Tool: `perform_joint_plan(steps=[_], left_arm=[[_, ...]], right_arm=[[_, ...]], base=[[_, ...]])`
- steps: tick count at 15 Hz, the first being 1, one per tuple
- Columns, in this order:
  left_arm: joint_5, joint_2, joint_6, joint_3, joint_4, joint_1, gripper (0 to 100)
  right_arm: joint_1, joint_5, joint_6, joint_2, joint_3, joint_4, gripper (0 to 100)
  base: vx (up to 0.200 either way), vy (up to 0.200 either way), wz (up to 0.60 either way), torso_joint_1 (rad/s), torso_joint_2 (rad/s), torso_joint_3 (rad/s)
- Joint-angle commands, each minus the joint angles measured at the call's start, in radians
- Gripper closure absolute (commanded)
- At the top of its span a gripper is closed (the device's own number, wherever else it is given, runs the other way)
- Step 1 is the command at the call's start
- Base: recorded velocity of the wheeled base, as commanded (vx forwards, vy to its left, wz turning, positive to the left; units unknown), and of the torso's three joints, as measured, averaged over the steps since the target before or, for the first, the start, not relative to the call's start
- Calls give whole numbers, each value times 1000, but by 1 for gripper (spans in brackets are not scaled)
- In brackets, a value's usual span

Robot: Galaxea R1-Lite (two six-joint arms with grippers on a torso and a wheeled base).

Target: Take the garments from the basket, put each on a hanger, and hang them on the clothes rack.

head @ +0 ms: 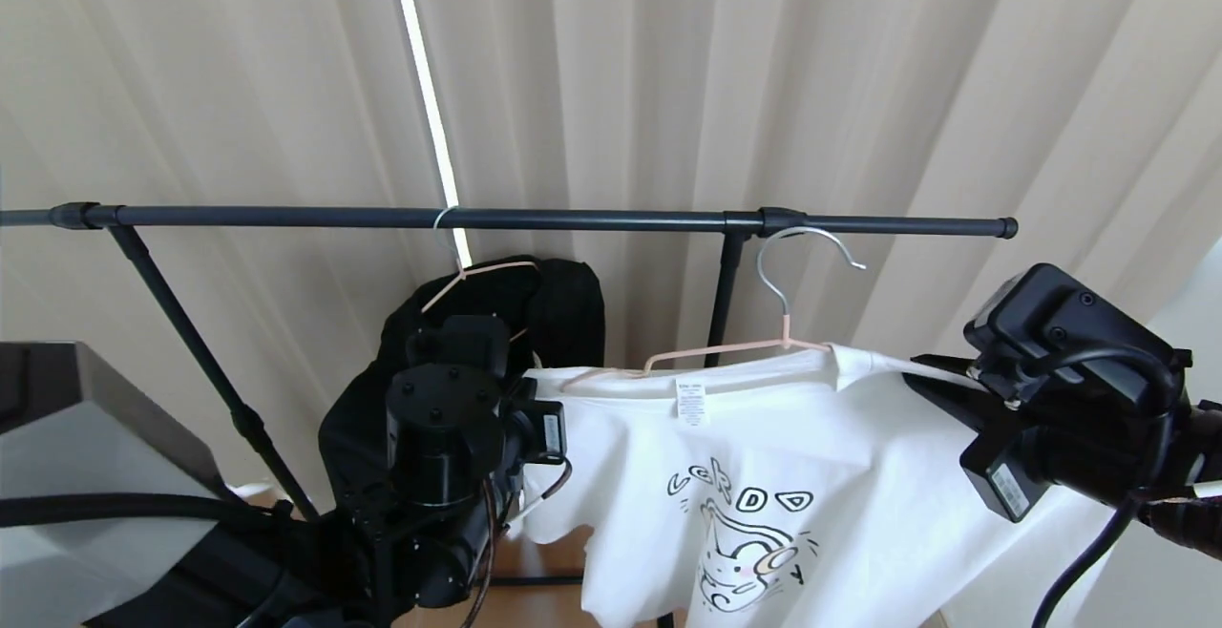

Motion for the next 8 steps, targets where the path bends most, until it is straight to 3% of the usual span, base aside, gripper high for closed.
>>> perform_joint_plan(steps=[1, 5, 8], left_arm=[[-1, -69, 2, -41, 51, -2, 100], [-6, -126, 2, -135, 243, -25, 100], [-7, -129, 2, -144, 281, -57, 100]], right_arm=[[8, -1, 24, 35, 8, -2, 100], [25, -2, 86, 72, 12, -48, 100], [28, -1, 149, 110, 12, -86, 100]], base=[[0, 0, 0, 0, 0, 0], [0, 0, 0, 0, 0, 0], [0, 0, 0, 0, 0, 0]])
